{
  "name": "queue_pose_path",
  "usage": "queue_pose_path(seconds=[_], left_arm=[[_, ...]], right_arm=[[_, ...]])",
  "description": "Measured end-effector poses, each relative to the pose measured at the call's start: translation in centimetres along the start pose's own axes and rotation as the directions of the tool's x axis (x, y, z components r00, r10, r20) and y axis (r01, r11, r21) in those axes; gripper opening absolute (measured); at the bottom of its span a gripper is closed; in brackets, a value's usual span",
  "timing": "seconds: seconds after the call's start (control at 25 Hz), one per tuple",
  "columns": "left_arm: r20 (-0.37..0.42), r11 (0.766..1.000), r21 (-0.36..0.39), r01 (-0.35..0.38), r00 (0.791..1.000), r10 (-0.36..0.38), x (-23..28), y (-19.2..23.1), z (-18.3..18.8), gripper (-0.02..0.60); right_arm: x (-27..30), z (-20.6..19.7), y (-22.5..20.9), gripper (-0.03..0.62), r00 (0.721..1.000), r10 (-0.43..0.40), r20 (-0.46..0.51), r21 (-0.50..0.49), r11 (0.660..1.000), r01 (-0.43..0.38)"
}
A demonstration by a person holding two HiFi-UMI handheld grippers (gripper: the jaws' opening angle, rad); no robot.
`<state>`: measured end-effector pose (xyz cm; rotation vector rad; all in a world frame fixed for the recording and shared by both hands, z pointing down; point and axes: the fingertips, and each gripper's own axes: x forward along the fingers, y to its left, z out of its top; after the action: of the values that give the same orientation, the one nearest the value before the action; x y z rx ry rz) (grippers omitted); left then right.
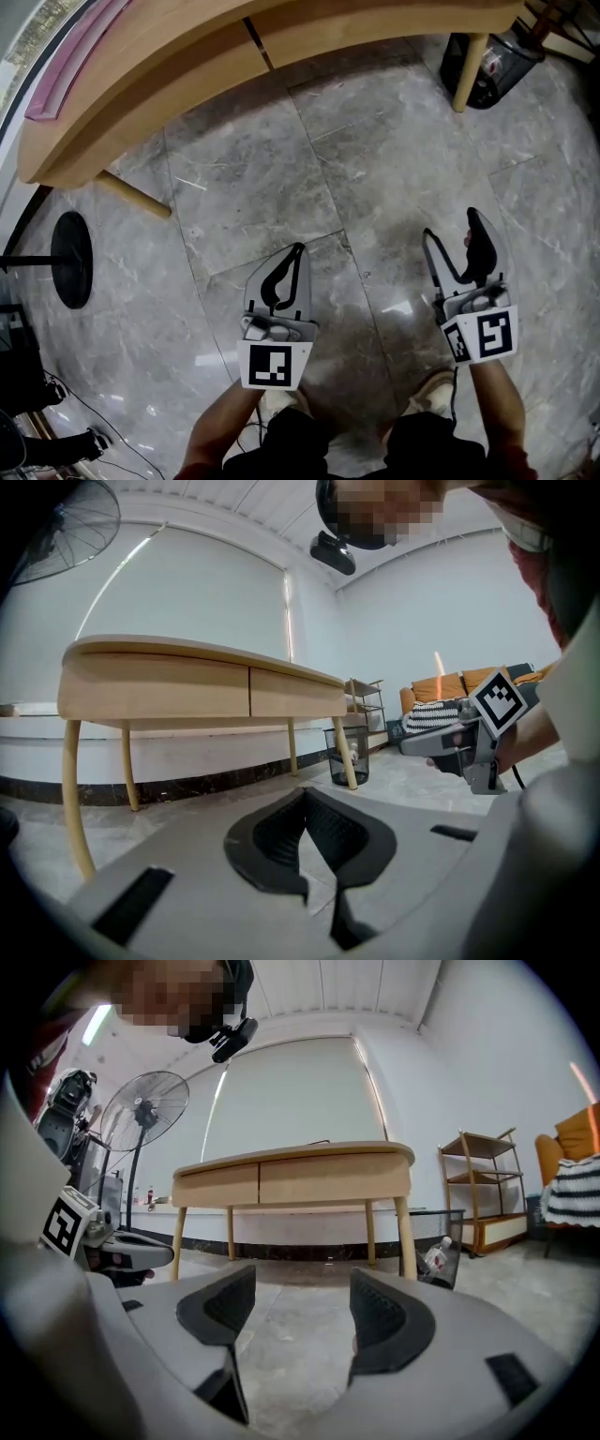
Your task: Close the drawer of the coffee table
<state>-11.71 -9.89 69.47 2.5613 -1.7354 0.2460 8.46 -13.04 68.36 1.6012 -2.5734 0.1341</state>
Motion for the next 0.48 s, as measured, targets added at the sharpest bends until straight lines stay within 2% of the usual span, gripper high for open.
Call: queue_pose_path(seconds=[0.16, 0.48], left_arm=[[-0.009, 1.000, 0.002, 0.012, 1.000, -0.012, -0.9, -1.1, -0.9, 0.008], [-0.025, 1.000, 0.016, 0.002, 1.000, -0.001, -2.0, -0.8, -1.5, 0.008]], right_arm=[[-2.6, -1.4, 0.4, 0.310, 1.000, -0.027, -0.011, 0.011, 1.000, 0.027], [-3.4, -3.0, 1.7, 0.310, 0.999, -0.003, -0.043, 0.009, 1.000, 0.003]])
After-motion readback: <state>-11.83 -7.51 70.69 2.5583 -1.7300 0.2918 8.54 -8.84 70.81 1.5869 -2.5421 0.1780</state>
